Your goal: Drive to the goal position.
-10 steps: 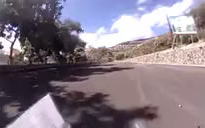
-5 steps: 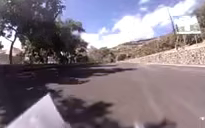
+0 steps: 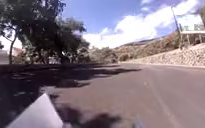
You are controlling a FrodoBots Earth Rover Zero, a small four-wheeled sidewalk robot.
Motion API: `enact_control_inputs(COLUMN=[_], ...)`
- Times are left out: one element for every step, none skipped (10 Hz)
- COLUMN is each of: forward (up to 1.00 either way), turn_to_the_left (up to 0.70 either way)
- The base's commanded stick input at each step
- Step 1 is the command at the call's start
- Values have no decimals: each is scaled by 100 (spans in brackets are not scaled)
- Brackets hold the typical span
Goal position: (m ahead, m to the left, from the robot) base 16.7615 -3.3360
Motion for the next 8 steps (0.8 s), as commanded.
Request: enact_control_inputs(forward=[70,70,70,70,70,70,70,70], turn_to_the_left=[-15,-35,-35,-35,-35,-35,-35,-35])
